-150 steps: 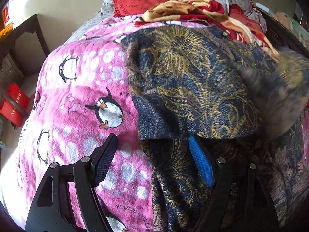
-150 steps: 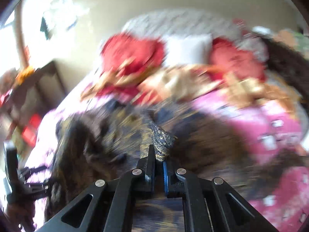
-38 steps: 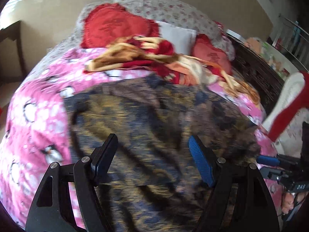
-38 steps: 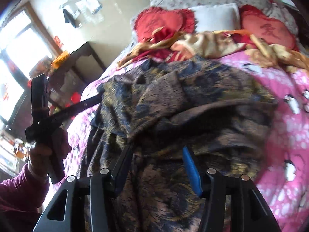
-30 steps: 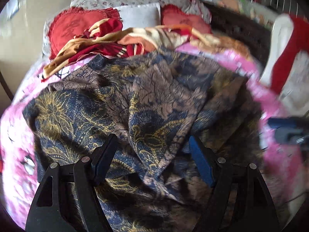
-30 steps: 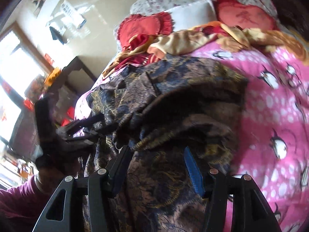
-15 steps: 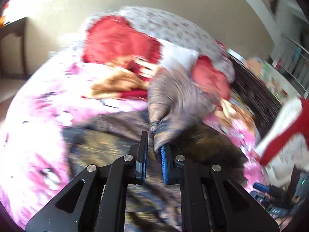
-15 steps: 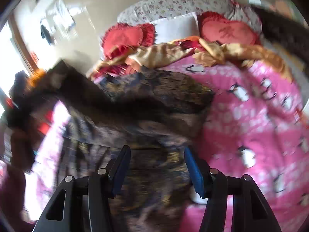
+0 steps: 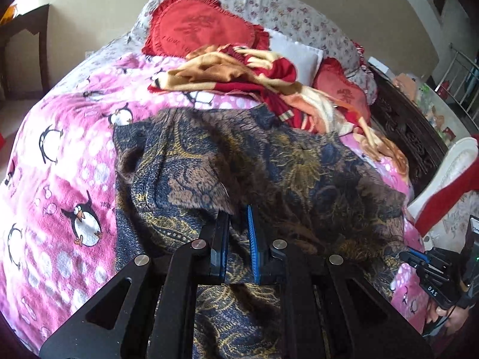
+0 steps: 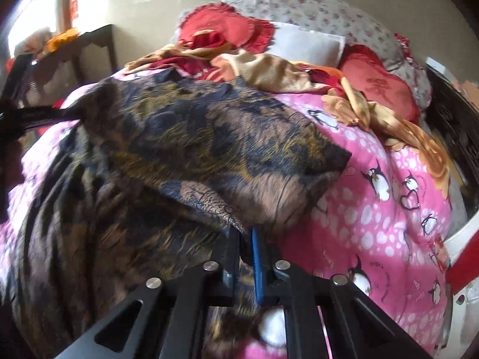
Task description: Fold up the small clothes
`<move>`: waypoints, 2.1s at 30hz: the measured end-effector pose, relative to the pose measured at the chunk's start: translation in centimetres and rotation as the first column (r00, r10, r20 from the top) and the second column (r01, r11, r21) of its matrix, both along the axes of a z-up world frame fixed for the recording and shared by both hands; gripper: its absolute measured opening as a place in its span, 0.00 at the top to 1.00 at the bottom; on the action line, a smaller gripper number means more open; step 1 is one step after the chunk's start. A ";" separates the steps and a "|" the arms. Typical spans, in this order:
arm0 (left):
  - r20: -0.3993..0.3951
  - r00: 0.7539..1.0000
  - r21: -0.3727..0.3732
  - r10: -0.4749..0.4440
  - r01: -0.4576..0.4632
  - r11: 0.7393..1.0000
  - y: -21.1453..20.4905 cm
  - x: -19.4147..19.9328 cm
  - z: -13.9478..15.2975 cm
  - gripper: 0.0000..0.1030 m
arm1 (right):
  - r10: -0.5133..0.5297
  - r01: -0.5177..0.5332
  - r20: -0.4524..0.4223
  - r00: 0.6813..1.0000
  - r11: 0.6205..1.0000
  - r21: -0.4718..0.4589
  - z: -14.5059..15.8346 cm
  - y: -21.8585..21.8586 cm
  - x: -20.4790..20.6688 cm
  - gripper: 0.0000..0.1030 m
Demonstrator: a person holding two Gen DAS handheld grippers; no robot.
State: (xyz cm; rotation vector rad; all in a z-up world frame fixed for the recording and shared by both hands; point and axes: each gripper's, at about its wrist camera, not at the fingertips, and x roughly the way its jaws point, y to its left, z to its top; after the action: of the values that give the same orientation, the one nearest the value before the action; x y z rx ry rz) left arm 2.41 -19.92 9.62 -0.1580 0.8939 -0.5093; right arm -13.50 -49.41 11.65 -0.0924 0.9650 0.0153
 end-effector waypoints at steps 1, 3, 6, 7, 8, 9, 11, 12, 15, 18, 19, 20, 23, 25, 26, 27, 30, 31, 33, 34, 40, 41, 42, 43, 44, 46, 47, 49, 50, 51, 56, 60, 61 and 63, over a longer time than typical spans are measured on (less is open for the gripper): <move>0.007 1.000 0.000 -0.011 0.011 1.000 -0.2 -0.3 0.1 0.89 | 0.011 -0.011 -0.007 1.000 1.000 -0.008 0.1 0.0 -0.7 0.95; 0.011 1.000 0.005 -0.028 0.028 1.000 -0.5 -0.7 0.3 0.89 | 0.016 -0.017 -0.039 0.999 0.999 -0.027 -0.6 -0.2 -1.8 0.95; 0.006 0.999 0.003 -0.050 0.050 0.999 -0.5 -1.4 0.5 0.89 | -0.011 0.003 -0.122 0.993 0.998 -0.060 -2.8 -1.1 -2.9 0.97; 0.012 0.999 0.009 -0.049 0.049 0.999 -0.2 -1.6 0.6 0.89 | -0.015 0.004 -0.146 0.989 0.997 -0.075 -3.3 -1.3 -3.3 1.00; 0.022 0.999 0.018 -0.045 0.045 0.999 -0.1 -1.8 0.8 0.89 | -0.022 0.008 -0.167 0.986 0.996 -0.088 -3.8 -1.6 -3.7 1.00; 0.036 0.999 0.033 -0.041 0.039 0.999 0.3 -2.1 0.9 0.89 | -0.036 0.020 -0.180 0.983 0.995 -0.093 -4.2 -2.1 -4.3 1.00; 0.055 0.998 0.065 -0.036 0.032 0.997 0.7 -2.3 1.1 0.85 | -0.084 0.078 -0.147 0.985 0.996 -0.049 -3.6 -3.7 -5.1 1.00; 0.060 0.998 0.077 -0.031 0.027 0.997 1.0 -2.3 1.1 0.80 | -0.117 0.120 -0.123 0.985 0.993 0.013 -2.9 -4.8 -5.3 1.00; 0.058 0.998 0.088 -0.006 0.001 0.996 1.6 -1.8 0.7 0.68 | -0.221 0.224 -0.036 0.975 0.959 0.176 -0.5 -7.4 -4.8 0.69; 0.030 0.999 0.090 0.023 -0.026 0.996 1.8 -1.2 0.1 0.66 | -0.297 0.279 0.031 0.955 0.925 0.260 0.5 -8.3 -2.2 0.25; 0.023 0.999 0.092 0.025 -0.027 0.995 1.8 -1.2 -0.1 0.66 | -0.310 0.287 0.031 0.950 0.909 0.303 0.2 -8.6 -0.8 0.26; 0.019 0.999 0.099 0.026 -0.028 0.995 1.8 -1.2 -0.3 0.66 | -0.320 0.295 0.017 0.947 0.893 0.340 -0.3 -8.9 0.8 0.26; 0.005 1.000 0.130 0.028 -0.029 0.991 1.9 -1.0 -0.9 0.66 | -0.325 0.324 -0.072 0.943 0.851 0.412 -2.5 -9.9 5.4 0.44; 0.008 0.999 0.145 0.034 -0.035 0.989 2.3 -1.0 -1.0 0.66 | -0.339 0.330 -0.045 0.940 0.864 0.380 -2.1 -10.3 6.9 0.79; 0.012 0.999 0.150 0.041 -0.042 0.988 2.6 -1.0 -1.0 0.66 | -0.351 0.322 0.008 0.936 0.868 0.378 -1.3 -10.5 6.8 0.89; 0.014 0.999 0.156 0.051 -0.052 0.986 2.9 -0.8 -1.1 0.63 | -0.371 0.331 0.045 0.928 0.872 0.362 -0.6 -10.8 7.0 0.92; -0.004 0.997 0.146 0.075 -0.074 0.986 3.1 -0.1 -1.7 0.58 | -0.432 0.405 0.037 0.901 0.869 0.283 -1.3 -11.9 8.5 0.92; -0.011 0.997 0.144 0.078 -0.076 0.987 2.9 0.2 -1.8 0.58 | -0.433 0.417 0.001 0.901 0.868 0.269 -2.3 -12.2 9.2 0.92; -0.007 0.997 0.142 0.078 -0.076 0.987 2.5 0.4 -1.9 0.58 | -0.452 0.441 -0.022 0.892 0.859 0.258 -2.9 -12.6 9.3 0.92; 0.000 0.997 0.139 0.074 -0.074 0.988 2.4 0.4 -1.8 0.58 | -0.469 0.454 -0.020 0.883 0.843 0.289 -2.5 -13.0 8.4 0.92; 0.018 0.998 0.158 0.058 -0.060 0.986 1.2 1.4 -2.0 0.58 | -0.396 0.355 -0.012 0.918 0.810 0.466 -0.8 -10.5 1.8 0.32; 0.011 0.998 0.162 0.055 -0.056 0.985 0.8 1.8 -2.2 0.58 | -0.350 0.325 -0.033 0.936 0.826 0.461 -1.3 -9.3 1.4 0.32; 0.004 0.999 0.165 0.054 -0.054 0.985 0.5 2.0 -2.5 0.58 | -0.305 0.295 -0.055 0.951 0.840 0.455 -2.0 -8.0 1.0 0.32; -0.002 0.998 0.169 0.056 -0.055 0.984 0.1 2.1 -2.7 0.58 | -0.278 0.280 -0.071 0.958 0.851 0.444 -2.7 -7.2 0.8 0.43; -0.009 0.998 0.173 0.058 -0.056 0.983 -0.1 2.2 -2.9 0.58 | -0.249 0.264 -0.090 0.964 0.868 0.420 -3.4 -6.3 0.8 0.59; -0.018 0.999 0.170 0.051 -0.047 0.984 -0.4 1.9 -2.9 0.58 | -0.222 0.241 -0.096 0.970 0.921 0.307 -4.0 -5.3 0.9 0.84; -0.013 0.999 0.169 0.045 -0.042 0.985 -0.5 1.6 -2.7 0.58 | -0.227 0.239 -0.075 0.971 0.923 0.300 -3.7 -5.4 0.7 0.86; 0.003 0.999 0.181 0.044 -0.043 0.983 -0.6 1.1 -2.6 0.58 | -0.272 0.271 -0.040 0.962 0.917 0.293 -2.9 -6.5 0.6 0.91; 0.001 0.999 0.189 0.039 -0.038 0.981 -0.7 1.0 -2.8 0.58 | -0.297 0.294 -0.030 0.954 0.917 0.270 -2.8 -6.9 0.7 0.91; -0.008 1.000 0.199 0.029 -0.027 0.980 -0.9 0.9 -3.0 0.58 | -0.310 0.308 -0.035 0.950 0.915 0.263 -2.9 -7.0 0.7 0.91; -0.003 0.999 0.213 0.036 -0.035 0.976 -0.4 0.7 -3.2 0.58 | -0.286 0.299 -0.091 0.954 0.879 0.371 -3.1 -8.4 0.8 0.84; -0.018 0.998 0.200 0.066 -0.061 0.978 0.0 1.4 -3.5 0.58 | -0.430 0.369 0.004 0.903 0.781 0.504 -0.7 -11.6 0.6 0.24; -0.023 0.997 0.199 0.070 -0.064 0.978 0.0 1.5 -3.6 0.58 | -0.444 0.380 0.000 0.896 0.766 0.519 -0.8 -12.1 1.1 0.24; -0.027 0.997 0.197 0.072 -0.065 0.978 -0.3 1.6 -3.7 0.58 | -0.463 0.403 -0.027 0.886 0.740 0.538 -1.5 -13.1 2.8 0.25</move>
State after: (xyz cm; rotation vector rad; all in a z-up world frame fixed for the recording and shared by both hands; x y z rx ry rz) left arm 4.00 -20.17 5.88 -0.0180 0.9634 -0.3532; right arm -10.72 -62.49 10.13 0.6494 0.8220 -0.1548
